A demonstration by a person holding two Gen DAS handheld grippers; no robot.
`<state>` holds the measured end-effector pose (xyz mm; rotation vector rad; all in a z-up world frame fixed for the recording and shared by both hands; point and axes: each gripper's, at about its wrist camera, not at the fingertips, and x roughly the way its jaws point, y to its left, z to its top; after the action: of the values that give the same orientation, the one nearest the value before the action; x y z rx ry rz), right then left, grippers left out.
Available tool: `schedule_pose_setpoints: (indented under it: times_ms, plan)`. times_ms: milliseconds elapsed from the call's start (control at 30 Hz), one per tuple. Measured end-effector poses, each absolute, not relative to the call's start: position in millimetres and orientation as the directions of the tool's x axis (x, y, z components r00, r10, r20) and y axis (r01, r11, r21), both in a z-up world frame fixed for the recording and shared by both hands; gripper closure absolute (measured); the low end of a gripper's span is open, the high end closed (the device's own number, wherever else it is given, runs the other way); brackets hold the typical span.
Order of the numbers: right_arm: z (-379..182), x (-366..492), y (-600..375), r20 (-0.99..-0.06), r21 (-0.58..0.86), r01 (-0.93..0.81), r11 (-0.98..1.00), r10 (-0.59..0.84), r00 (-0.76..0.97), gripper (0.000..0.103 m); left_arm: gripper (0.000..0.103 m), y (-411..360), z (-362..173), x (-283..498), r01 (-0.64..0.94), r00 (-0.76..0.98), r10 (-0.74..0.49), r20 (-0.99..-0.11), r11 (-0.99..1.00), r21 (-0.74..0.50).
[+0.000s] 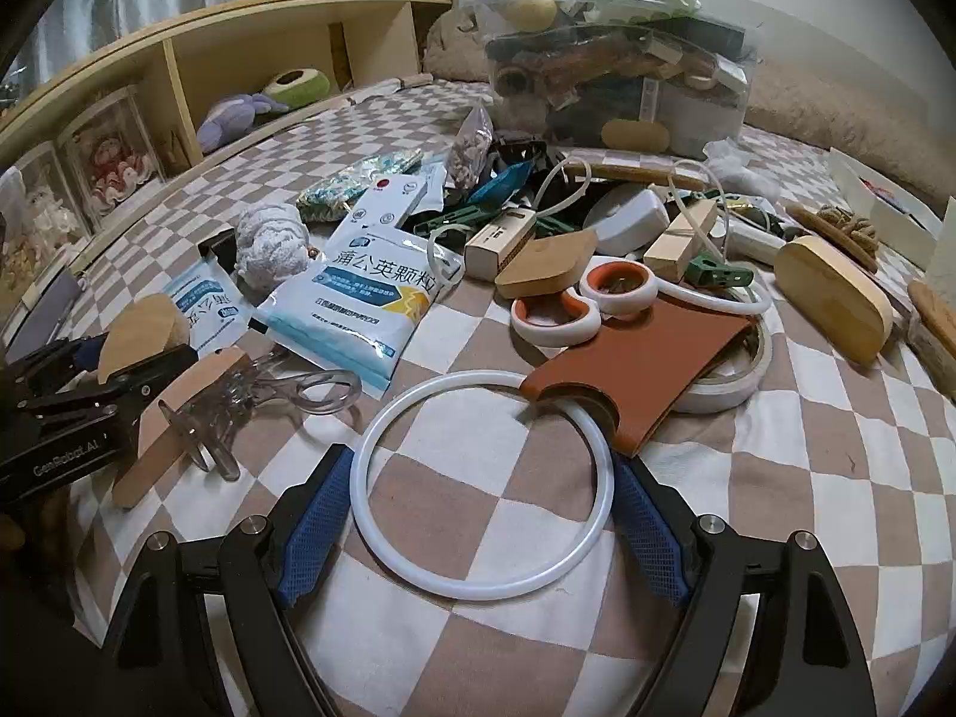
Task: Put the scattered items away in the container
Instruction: 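Lift the coaster and ring and carry both toward the white box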
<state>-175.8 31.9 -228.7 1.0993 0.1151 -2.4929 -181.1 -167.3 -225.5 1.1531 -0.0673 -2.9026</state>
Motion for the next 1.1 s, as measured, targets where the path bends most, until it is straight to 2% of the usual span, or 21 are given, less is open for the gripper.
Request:
schedule_pose_setpoints:
  times_ms: [567,1100]
  plan:
    - [-224.5,-171.0,33.9,-0.703,0.118,0.422,-0.899,-0.376,-0.604,0.018,0.035,-169.9,-221.5,-178.1,0.011,-0.735,-0.044,-0.676,-0.998,0.054]
    - [-201.2,-172.1,44.4,-0.679,0.216,0.454,-0.865,-0.467,-0.566,0.018,0.035,-157.4,-192.0,-171.6,0.020,-0.782,-0.119,-0.612,-0.986,0.165]
